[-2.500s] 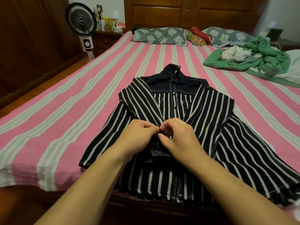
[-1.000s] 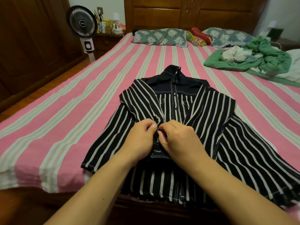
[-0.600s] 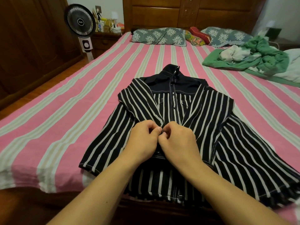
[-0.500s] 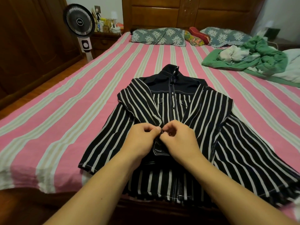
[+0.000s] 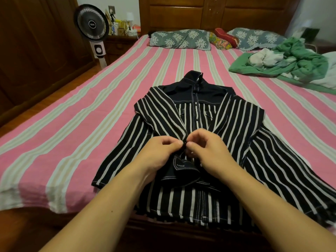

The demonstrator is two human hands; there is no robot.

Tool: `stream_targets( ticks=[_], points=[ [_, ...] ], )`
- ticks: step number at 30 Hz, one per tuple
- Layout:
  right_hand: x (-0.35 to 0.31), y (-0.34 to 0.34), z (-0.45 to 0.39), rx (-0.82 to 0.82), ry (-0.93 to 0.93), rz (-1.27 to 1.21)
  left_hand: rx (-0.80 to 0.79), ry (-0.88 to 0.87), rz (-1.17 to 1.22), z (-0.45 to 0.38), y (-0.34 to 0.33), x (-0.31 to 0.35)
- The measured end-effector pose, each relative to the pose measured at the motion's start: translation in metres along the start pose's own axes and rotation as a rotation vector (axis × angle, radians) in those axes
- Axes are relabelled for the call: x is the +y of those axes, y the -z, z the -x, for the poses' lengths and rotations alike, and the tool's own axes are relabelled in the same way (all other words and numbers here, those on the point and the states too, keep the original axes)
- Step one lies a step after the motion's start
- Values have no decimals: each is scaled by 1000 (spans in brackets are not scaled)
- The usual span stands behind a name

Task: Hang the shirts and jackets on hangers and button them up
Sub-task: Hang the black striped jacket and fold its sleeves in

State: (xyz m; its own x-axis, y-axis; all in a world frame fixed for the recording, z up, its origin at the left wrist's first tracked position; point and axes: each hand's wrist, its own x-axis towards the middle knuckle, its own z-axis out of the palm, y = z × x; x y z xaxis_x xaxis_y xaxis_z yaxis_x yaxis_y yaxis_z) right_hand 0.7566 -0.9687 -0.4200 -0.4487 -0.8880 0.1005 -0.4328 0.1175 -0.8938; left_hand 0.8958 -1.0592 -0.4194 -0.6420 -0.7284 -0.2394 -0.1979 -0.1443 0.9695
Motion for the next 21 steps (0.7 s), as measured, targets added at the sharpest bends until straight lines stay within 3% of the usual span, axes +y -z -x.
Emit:
stream_targets(
  ticks=[2, 3, 5, 7, 10, 14, 19, 21],
  points=[
    [-9, 8, 6, 109, -58, -114, -6, -26, 13, 9, 4, 6],
    [-11, 17, 10, 67, -60, -130, 17, -43, -35, 16, 6, 9],
    [-12, 33, 22, -200, -10, -35, 91, -37, -241, 34, 13, 10],
    [-8, 36, 38, -410, 50, 212, 77, 41, -456, 52, 21, 6],
    [9, 18, 49, -264, 242, 505, -3, 57, -659, 71, 20, -8],
    [15, 5, 44, 5, 355, 505, 204, -105, -549, 73, 3, -18],
    [6, -6, 42, -7, 399, 522, 310, -123, -435, 68, -6, -20],
    [0, -9, 39, 42, 426, 486, 375, -120, -244, 67, -8, -18]
  ],
)
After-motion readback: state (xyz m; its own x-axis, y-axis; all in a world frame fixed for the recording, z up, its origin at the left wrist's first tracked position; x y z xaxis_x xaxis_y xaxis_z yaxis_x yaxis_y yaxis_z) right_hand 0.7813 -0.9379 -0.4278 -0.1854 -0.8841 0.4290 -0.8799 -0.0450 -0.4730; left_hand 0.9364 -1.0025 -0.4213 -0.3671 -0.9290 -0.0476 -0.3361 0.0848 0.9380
